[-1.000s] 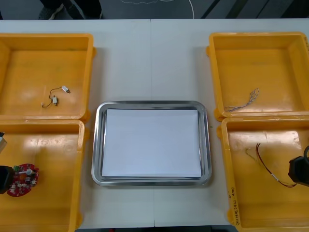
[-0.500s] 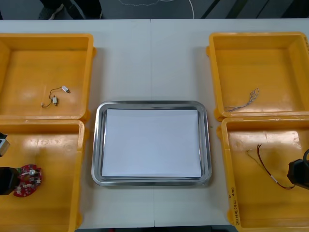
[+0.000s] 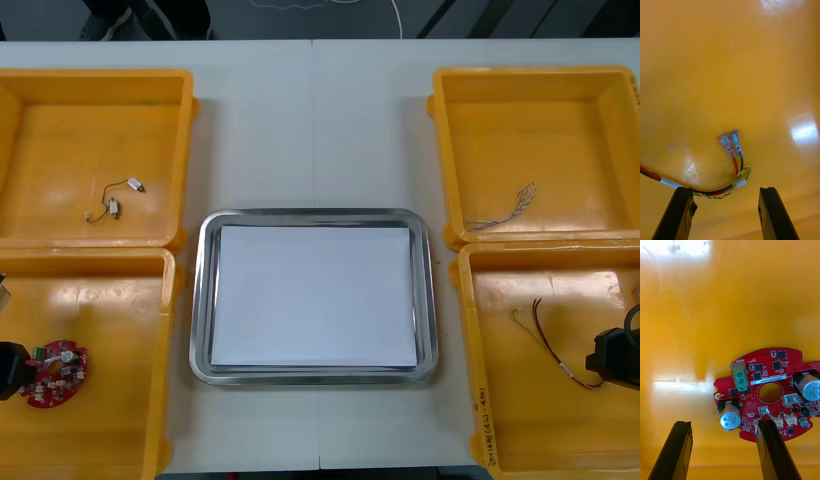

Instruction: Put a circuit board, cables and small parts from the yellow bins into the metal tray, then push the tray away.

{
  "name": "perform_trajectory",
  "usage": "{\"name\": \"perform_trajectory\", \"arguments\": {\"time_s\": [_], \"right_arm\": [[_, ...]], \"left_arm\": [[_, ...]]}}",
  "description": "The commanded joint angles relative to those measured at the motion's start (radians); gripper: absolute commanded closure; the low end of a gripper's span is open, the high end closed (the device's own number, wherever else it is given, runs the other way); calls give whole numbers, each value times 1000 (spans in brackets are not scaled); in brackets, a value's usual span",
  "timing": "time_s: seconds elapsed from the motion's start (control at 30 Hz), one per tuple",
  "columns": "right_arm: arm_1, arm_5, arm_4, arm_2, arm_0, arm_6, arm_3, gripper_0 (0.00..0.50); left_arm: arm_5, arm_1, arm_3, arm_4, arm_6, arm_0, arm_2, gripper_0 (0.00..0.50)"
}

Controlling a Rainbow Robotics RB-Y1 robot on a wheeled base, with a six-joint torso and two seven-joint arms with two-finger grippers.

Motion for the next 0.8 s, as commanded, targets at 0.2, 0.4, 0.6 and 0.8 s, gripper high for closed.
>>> {"name": "perform_trajectory", "arguments": {"time_s": [0.2,0.4,0.6,0.8], "right_arm": [[-7,6,4,-15,11,257,-69,0],[50,27,4,-47,11,408,-89,0],[132,52,9,-83,12,562,-89,0],[212,96,18,-132,11,700,-89,0]], "left_arm": [[109,43,-48,37,86,-115,56,0],[135,64,-46,50,117,-156,62,0],[154,69,-42,40,150,-192,61,0],[137,71,14,27,227,-218,47,0]]}}
